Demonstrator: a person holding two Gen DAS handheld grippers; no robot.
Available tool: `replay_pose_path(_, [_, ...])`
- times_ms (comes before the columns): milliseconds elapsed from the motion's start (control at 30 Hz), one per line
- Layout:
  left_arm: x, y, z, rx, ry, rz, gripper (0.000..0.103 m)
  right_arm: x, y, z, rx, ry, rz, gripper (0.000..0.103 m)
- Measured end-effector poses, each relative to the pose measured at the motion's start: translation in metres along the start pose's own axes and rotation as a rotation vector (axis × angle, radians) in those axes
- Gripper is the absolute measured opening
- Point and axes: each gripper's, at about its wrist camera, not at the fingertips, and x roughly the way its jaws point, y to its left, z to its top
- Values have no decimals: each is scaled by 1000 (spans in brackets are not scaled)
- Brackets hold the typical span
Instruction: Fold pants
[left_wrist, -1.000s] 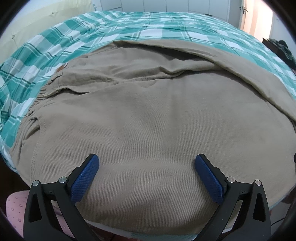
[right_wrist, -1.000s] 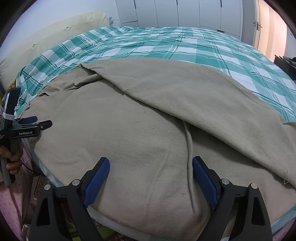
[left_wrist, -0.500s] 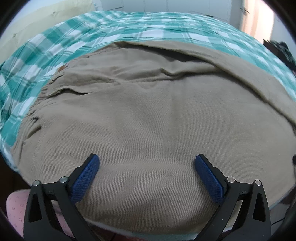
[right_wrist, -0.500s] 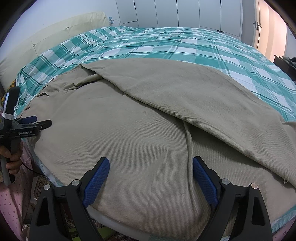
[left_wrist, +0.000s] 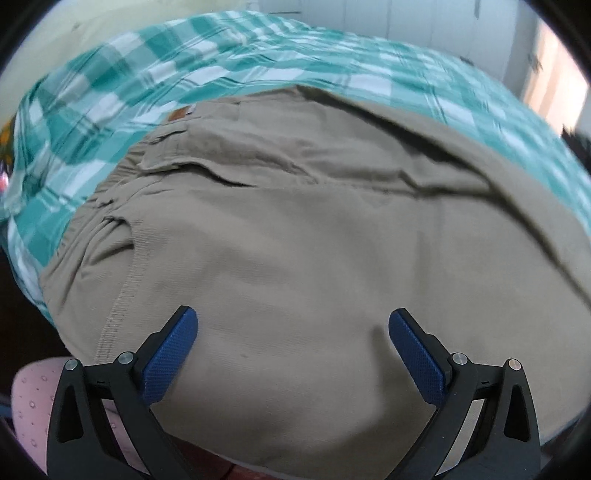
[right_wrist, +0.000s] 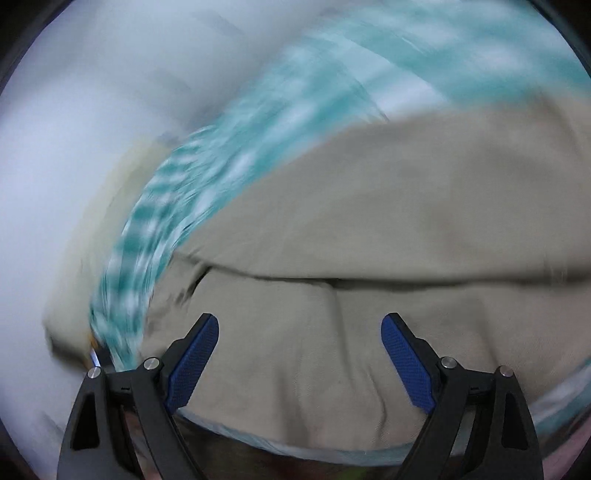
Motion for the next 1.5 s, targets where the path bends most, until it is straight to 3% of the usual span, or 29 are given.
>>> replay_pose_path(67, [0, -8, -5, 53, -3, 34, 102, -4, -22, 8, 179, -51, -5, 69])
replay_pose_path(167, [-3, -7, -8, 53, -6, 26, 102, -13, -38, 18, 327, -177, -53, 63])
replay_pose_path(233, [-3, -5, -9, 50, -2, 21, 102, -11, -42, 26, 340, -215, -126, 44])
replay_pose_path(267, [-4, -6, -8, 52, 3, 23, 102, -9, -41, 31, 309, -218, -180, 19])
replay_pose_path(300, [-5, -5, -7, 53, 15, 19, 102, -8, -38, 36, 267, -222, -226, 5])
replay_pose_path(333, [-8, -4, -5, 49, 29, 5, 102, -10, -35, 39, 230, -227, -245, 5])
replay_pose_path(400, [-20, 6, 5, -18, 50, -105, 102, -28, -10, 47, 129, -258, -197, 3])
replay_pose_path(500, [-28, 28, 32, -207, 86, -349, 102, -67, 49, 56, -149, -313, -127, 3])
replay_pose_path(600, [-15, 34, 68, -332, 129, -542, 102, -105, 95, 50, -334, -340, -40, 3])
replay_pose_path(800, [21, 19, 125, -415, 185, -676, 102, -154, 145, 10, -582, -336, 44, 3])
replay_pose_path(967, [35, 20, 152, -470, 205, -706, 100, -188, 129, -24, -652, -264, 127, 3])
replay_pose_path(1000, [36, 21, 154, -469, 209, -700, 89, -193, 121, -24, -652, -243, 158, 3])
replay_pose_path(1033, [37, 20, 155, -462, 219, -700, 50, -195, 115, -23, -654, -231, 165, 3])
replay_pose_path(1067, [40, 19, 155, -457, 250, -693, 23, -196, 108, -19, -655, -223, 151, 3])
replay_pose_path(1100, [43, 19, 154, -466, 284, -681, 3, -192, 101, -10, -648, -213, 126, 3])
replay_pose_path(1167, [35, 19, 154, -489, 270, -689, 3, -176, 86, 19, -609, -193, 22, 3])
replay_pose_path(1233, [8, 18, 158, -465, 192, -712, 2, -158, 77, 62, -575, -200, -70, 3])
replay_pose_path(1333, [-74, 23, 157, -379, -38, -713, 5, -171, 88, 110, -567, -322, -26, 3])
replay_pose_path(1400, [-114, 26, 136, -313, -160, -660, 8, -190, 95, 122, -599, -364, 47, 3])
replay_pose_path(1467, [-120, 22, 101, -265, -165, -613, 10, -189, 84, 124, -600, -285, 49, 3])
replay_pose_path(1500, [-108, 17, 78, -254, -117, -592, 11, -184, 70, 121, -574, -233, 26, 3])
